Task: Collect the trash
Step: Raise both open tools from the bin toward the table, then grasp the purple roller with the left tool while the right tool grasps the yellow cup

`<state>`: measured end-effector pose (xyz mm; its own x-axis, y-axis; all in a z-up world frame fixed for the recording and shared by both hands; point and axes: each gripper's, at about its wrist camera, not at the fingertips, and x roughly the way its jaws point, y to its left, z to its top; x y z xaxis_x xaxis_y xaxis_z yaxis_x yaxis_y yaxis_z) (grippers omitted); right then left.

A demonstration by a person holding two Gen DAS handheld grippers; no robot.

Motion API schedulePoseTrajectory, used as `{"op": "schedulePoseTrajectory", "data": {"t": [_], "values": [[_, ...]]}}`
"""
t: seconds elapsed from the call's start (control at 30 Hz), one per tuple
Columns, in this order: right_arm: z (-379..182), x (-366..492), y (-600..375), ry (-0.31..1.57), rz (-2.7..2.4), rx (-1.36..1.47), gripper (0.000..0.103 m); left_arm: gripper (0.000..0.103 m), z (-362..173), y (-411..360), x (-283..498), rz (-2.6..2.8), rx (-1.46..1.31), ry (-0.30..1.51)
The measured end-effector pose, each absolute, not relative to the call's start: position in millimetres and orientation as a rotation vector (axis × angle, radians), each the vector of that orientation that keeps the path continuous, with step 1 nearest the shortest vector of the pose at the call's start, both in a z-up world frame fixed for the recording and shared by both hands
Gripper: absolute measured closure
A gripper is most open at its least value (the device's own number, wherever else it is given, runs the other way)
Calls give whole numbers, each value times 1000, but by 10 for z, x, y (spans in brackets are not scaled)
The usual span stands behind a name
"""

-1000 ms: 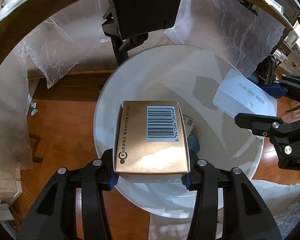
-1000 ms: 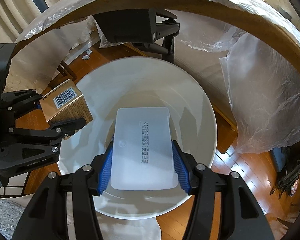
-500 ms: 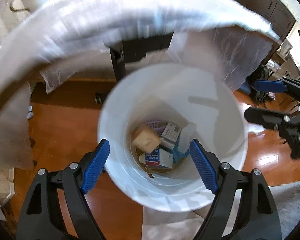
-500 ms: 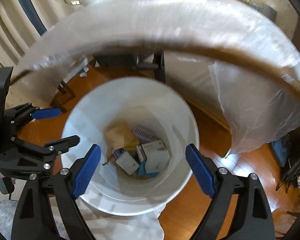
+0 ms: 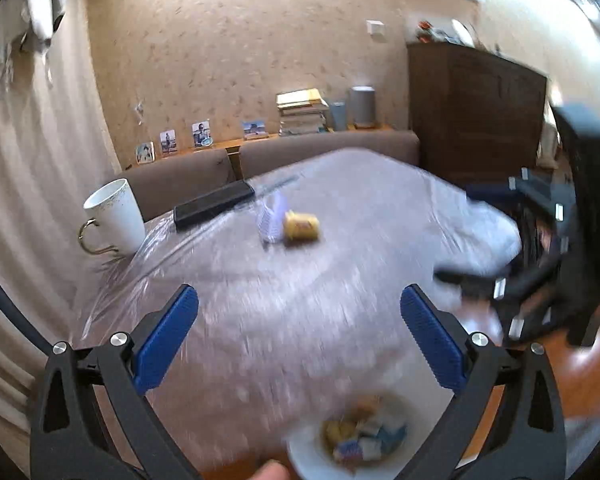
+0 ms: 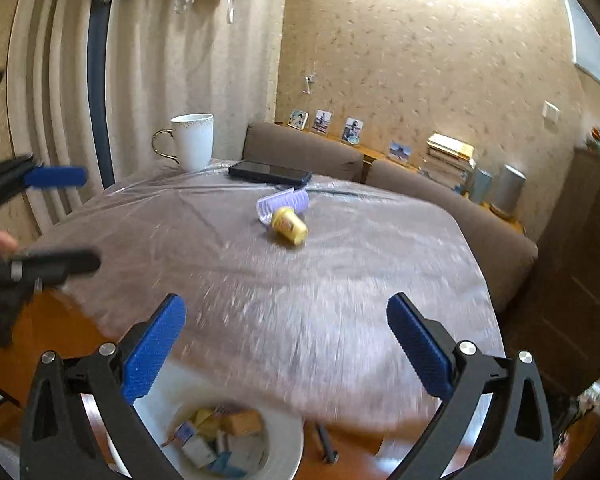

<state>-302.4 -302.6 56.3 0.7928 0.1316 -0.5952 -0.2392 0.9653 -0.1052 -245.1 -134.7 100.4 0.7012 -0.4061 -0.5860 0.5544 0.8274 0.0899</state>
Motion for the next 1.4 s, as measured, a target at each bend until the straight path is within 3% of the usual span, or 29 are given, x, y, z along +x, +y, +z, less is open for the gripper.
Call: {"op": "schedulePoseTrajectory", "data": {"t": [0.4,0.8,0.9,1.07,1.2,1.27,1.4], "values": [[228,-1711,-2934,781,287,-183,5,1,667,-1598,-826,-551,109,886],[-54,-1117,-2832,876,340,-166,27,2,223,-1951,-114,-632,81,1013],[-94,-1019,-2820,893,357,-158,35,10,166,-1994,-32,-643,75,1039],[-116,-970,-2774,905,375,-156,46,36,82,-2003,66,-657,59,1079],[-128,-981,-2759,914,372,-153,56,43,94,-2025,54,-661,93,1062],[-130,-987,-2757,918,379,-144,69,58,105,-2039,49,-656,116,1051],[-148,-1009,-2771,925,376,-128,74,58,107,-2072,18,-644,165,1022]]}}
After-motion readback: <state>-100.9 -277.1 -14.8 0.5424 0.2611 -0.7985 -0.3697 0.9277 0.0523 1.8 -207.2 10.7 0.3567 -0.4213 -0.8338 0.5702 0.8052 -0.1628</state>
